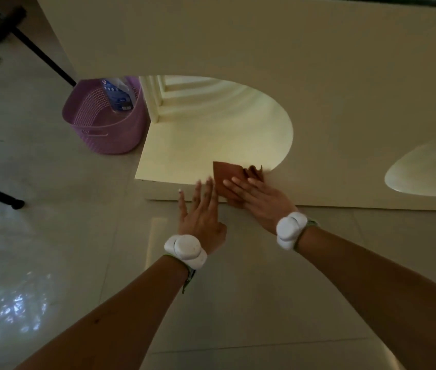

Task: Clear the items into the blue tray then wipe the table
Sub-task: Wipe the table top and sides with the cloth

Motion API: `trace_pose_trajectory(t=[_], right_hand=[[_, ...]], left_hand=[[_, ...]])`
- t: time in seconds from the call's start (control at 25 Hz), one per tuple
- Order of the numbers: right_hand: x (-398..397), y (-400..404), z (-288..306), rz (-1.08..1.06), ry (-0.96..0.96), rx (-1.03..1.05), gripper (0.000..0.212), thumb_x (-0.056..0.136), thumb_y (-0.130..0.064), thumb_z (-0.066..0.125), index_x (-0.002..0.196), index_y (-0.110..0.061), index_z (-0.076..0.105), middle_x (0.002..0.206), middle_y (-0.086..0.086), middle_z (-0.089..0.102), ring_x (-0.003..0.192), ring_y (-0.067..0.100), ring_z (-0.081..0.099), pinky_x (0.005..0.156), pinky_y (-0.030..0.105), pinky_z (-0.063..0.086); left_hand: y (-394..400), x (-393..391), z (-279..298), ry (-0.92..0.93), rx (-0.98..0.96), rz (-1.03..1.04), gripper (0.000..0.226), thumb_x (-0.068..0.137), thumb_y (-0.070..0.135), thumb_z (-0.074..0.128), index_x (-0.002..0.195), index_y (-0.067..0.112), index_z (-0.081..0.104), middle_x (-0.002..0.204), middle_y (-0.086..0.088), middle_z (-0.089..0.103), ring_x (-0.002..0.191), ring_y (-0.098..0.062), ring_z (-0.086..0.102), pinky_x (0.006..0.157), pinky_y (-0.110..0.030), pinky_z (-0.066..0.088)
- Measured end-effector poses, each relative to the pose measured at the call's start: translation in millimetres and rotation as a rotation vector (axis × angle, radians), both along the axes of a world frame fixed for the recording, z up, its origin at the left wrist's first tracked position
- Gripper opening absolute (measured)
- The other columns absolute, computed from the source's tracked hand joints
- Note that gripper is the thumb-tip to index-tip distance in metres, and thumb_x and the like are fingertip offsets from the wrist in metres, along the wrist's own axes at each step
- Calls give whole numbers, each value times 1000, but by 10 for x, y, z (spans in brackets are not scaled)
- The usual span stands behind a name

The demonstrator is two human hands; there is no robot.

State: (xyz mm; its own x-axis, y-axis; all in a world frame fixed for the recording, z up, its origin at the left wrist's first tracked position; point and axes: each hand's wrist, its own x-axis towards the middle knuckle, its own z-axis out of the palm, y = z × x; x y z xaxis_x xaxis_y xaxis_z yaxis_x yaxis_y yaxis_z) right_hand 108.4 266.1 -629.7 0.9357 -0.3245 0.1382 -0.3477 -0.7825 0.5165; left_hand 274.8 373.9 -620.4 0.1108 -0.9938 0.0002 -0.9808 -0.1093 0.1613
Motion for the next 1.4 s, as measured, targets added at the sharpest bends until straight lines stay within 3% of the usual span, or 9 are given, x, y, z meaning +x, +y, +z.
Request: trace_pose_trajectory(t=[0.16, 0.28, 0.36, 0.6, 0.92, 1.08, 1.2, 1.28, 1.4], right_hand=[[-808, -123, 133, -105, 81, -85, 47, 90, -4, 32, 137, -3, 31, 145, -1, 45, 131, 18, 46, 121, 31, -4], [-1228, -134, 339, -200, -137, -240, 55, 86, 2, 32, 141, -4, 32, 160, 1, 7, 146, 21, 12, 120, 37, 2], [-1284, -51, 632, -325, -281, -288, 60, 88, -4, 38, 147, -9, 27, 160, 4, -3, 147, 22, 7, 119, 39, 7], [-871, -141, 1639, -396, -577, -314, 56, 100, -41, 25, 148, -11, 25, 154, 9, 29, 143, 23, 25, 117, 41, 18], [-1728, -386, 1637, -872, -1114, 34, 86, 92, -59, 27, 149, -1, -1, 157, 24, -2, 146, 35, 1, 120, 48, 7], [-2012, -585, 1859, -861, -1398, 157, 90, 90, -57, 24, 147, 5, -6, 155, 27, -11, 146, 36, -6, 118, 42, -2], [-2052, -728, 2168, -824, -1380, 68, 77, 95, -44, 26, 146, 9, 2, 154, 32, -6, 145, 39, -1, 120, 46, 3], [-2060, -741, 2145, -775, -1173, -49, 68, 100, -39, 26, 146, 8, 10, 154, 31, 4, 144, 38, 2, 120, 46, 6], [-2134, -703, 1908, -650, -963, -67, 62, 102, -41, 12, 149, -9, -12, 158, 12, -13, 146, 26, -12, 121, 38, -3]], left_hand=[[-109, -327, 122, 69, 10, -189, 90, 87, 35, 45, 148, 14, -17, 158, 1, -18, 145, -19, -18, 113, -54, -13], [-122, -561, 281, 3, -137, -329, 89, 82, 28, 48, 150, 11, -6, 160, -1, -7, 146, -20, -9, 116, -57, 1], [-137, -739, 472, -79, -342, -422, 86, 79, 24, 49, 151, 9, 5, 160, -4, 0, 147, -20, -4, 118, -52, 4], [-617, -1052, 1639, -128, -853, -343, 74, 87, 28, 53, 148, 9, 16, 157, -8, 11, 147, -27, 5, 117, -50, 2], [-1138, -1581, 2251, -185, -895, -184, 67, 85, 39, 45, 145, 10, 33, 147, -15, 37, 140, -36, 26, 116, -52, 4], [-1279, -2013, 2297, -123, -899, -253, 65, 84, 37, 47, 141, 8, 39, 145, -16, 41, 138, -35, 30, 116, -49, 0], [-1438, -2510, 2384, -43, -900, -375, 64, 84, 35, 47, 140, 5, 40, 140, -14, 48, 133, -31, 39, 117, -44, 5], [-1498, -2706, 2405, 15, -917, -356, 62, 84, 37, 45, 137, 4, 43, 136, -14, 53, 128, -30, 46, 114, -41, 16], [-1541, -2726, 2392, -18, -889, -277, 65, 86, 42, 39, 140, 7, 41, 140, -10, 51, 129, -26, 44, 108, -37, 20]])
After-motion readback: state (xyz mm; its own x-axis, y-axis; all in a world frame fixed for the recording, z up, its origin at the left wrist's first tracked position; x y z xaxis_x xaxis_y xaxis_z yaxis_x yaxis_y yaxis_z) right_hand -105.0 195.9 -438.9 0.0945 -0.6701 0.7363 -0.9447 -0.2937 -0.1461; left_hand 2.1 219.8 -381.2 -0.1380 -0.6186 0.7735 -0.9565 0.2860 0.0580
